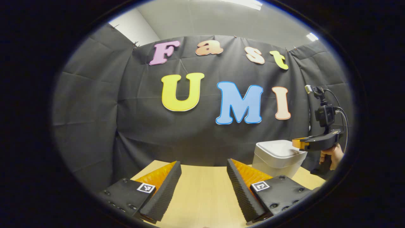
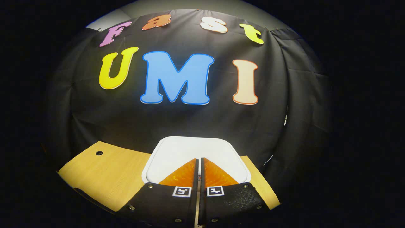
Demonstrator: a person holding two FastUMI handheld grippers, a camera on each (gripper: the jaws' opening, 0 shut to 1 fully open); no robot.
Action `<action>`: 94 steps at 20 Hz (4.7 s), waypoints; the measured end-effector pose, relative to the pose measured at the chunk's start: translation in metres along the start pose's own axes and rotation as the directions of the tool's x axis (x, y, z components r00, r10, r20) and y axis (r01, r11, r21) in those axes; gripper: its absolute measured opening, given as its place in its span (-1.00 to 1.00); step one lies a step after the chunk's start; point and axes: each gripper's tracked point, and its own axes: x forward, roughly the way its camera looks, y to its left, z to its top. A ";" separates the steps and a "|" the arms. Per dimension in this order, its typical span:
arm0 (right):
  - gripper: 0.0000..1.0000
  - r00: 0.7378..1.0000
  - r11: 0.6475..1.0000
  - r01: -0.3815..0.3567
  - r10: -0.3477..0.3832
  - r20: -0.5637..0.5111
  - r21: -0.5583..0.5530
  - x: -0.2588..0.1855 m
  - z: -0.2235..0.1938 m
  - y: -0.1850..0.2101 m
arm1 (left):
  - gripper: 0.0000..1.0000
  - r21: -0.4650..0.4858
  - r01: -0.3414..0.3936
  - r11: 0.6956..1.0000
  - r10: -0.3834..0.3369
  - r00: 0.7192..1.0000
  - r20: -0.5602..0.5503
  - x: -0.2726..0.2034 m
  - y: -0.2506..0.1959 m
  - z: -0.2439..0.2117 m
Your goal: Press the lid of the desktop garbage bin to open it, pick up the crumpled paper on the desktop and throw it into the bin, then pick up the pop can on the desktop and drop it into the bin, and finally close the garbage bin lid.
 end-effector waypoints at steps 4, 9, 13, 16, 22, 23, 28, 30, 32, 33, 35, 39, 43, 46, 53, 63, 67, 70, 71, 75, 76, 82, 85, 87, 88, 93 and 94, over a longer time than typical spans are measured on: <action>-0.92 0.998 1.000 -0.021 0.020 -0.064 -0.014 0.005 -0.013 0.001 | 0.89 0.006 -0.003 1.000 0.003 1.000 0.005 -0.001 0.001 0.001; -0.98 0.996 0.999 -0.046 0.048 -0.080 0.026 0.007 -0.017 0.002 | 0.92 -0.002 -0.004 1.000 0.004 1.000 0.003 -0.001 0.001 -0.001; -0.98 0.998 1.000 -0.022 0.022 -0.062 -0.008 0.006 -0.019 0.003 | 0.89 -0.003 0.000 1.000 0.000 1.000 0.007 -0.001 -0.002 0.001; -0.97 0.997 0.998 -0.039 0.041 -0.060 0.040 0.006 -0.022 0.002 | 0.92 -0.003 0.008 1.000 -0.007 1.000 0.012 -0.002 -0.004 0.001; -0.99 0.991 0.985 -0.104 0.115 -0.073 0.140 0.005 -0.017 -0.001 | 0.92 -0.006 0.013 1.000 -0.013 0.999 0.030 -0.006 -0.008 0.010; -0.99 0.990 0.982 -0.107 0.119 -0.071 0.153 0.004 -0.015 -0.001 | 0.92 -0.003 0.012 1.000 -0.012 0.999 0.033 -0.007 -0.008 0.011; -0.99 0.990 0.982 -0.110 0.123 -0.076 0.152 0.000 -0.010 -0.001 | 0.93 -0.001 0.008 1.000 -0.008 0.999 0.043 -0.008 -0.008 0.017; -0.99 0.987 0.973 -0.131 0.146 -0.067 0.190 -0.002 -0.005 0.002 | 0.93 0.006 0.005 1.000 -0.005 0.999 0.047 -0.008 -0.008 0.018; -0.99 0.991 0.972 -0.131 0.135 -0.010 0.195 -0.003 0.014 0.000 | 0.93 0.009 -0.002 1.000 0.002 0.999 0.047 -0.006 -0.006 0.018; -0.99 0.992 0.974 -0.128 0.127 0.020 0.187 -0.003 0.027 0.000 | 0.92 0.007 -0.006 1.000 0.005 0.999 0.045 -0.005 -0.006 0.017; -1.00 0.992 0.980 -0.117 0.107 0.070 0.158 0.001 0.048 -0.002 | 0.93 0.001 -0.006 1.000 0.006 0.999 0.043 -0.003 -0.005 0.016; -0.99 0.983 0.989 -0.090 0.069 0.171 0.119 0.005 0.089 -0.006 | 0.92 -0.010 -0.017 1.000 0.018 0.999 0.046 -0.002 -0.002 0.016; -1.00 0.968 0.994 -0.058 0.032 0.251 0.097 0.016 0.125 -0.010 | 0.89 -0.031 -0.036 0.999 0.037 0.998 0.040 0.002 0.006 0.017; -1.00 0.955 0.994 -0.039 0.006 0.296 0.106 0.026 0.144 -0.010 | 0.89 -0.045 -0.053 0.998 0.054 0.998 0.033 0.002 0.014 0.015; -0.99 0.912 0.991 0.048 -0.092 0.399 0.121 0.039 0.182 -0.023 | 0.92 -0.036 -0.074 0.997 0.076 0.997 0.029 0.004 0.025 0.014; -0.50 0.938 1.000 -0.023 0.020 0.346 0.005 -0.014 0.152 0.009 | 0.92 -0.002 -0.078 0.997 0.079 0.996 0.031 0.002 0.033 0.016; 0.18 0.938 0.995 -0.042 0.069 0.340 -0.086 -0.062 0.123 0.028 | 0.93 0.002 -0.060 0.998 0.060 0.998 0.020 -0.008 0.033 0.007; 0.67 0.940 0.994 -0.058 0.087 0.330 -0.095 -0.095 0.097 0.040 | 0.93 0.008 -0.037 0.999 0.037 0.999 -0.002 -0.013 0.035 -0.003; 1.00 0.942 0.994 -0.065 0.090 0.324 -0.089 -0.105 0.089 0.042 | 0.93 0.014 -0.033 0.999 0.033 0.999 -0.009 -0.016 0.036 -0.007; 0.84 0.949 0.994 -0.105 0.107 0.297 -0.024 -0.138 0.056 0.051 | 0.93 0.026 0.002 1.000 0.000 0.999 -0.052 -0.026 0.035 -0.030; 0.84 0.951 0.994 -0.110 0.108 0.290 -0.010 -0.144 0.048 0.052 | 0.93 0.024 0.010 1.000 -0.009 0.998 -0.066 -0.030 0.034 -0.037; 0.84 0.958 0.998 -0.058 0.051 0.280 0.016 -0.173 0.016 0.042 | 0.93 -0.025 0.062 0.998 -0.065 0.978 -0.200 -0.043 0.036 -0.107; 0.84 0.962 1.000 -0.012 0.007 0.272 0.015 -0.186 0.001 0.037 | 0.89 -0.051 0.068 0.996 -0.080 0.957 -0.277 -0.050 0.043 -0.150; 0.84 0.965 1.000 0.007 -0.011 0.260 0.014 -0.193 -0.008 0.037 | 0.93 -0.048 0.070 0.996 -0.082 0.937 -0.339 -0.054 0.044 -0.179; 0.84 0.967 1.000 0.013 -0.016 0.256 0.015 -0.195 -0.011 0.036 | 0.93 -0.046 0.076 0.996 -0.087 0.927 -0.366 -0.056 0.044 -0.191; 0.84 0.975 0.999 0.020 -0.026 0.220 0.032 -0.204 -0.024 0.041 | 0.90 -0.020 0.114 0.993 -0.108 0.850 -0.516 -0.064 0.035 -0.259; 0.84 0.976 0.999 0.022 -0.030 0.215 0.036 -0.205 -0.026 0.042 | 0.90 -0.018 0.120 0.993 -0.110 0.833 -0.542 -0.067 0.033 -0.271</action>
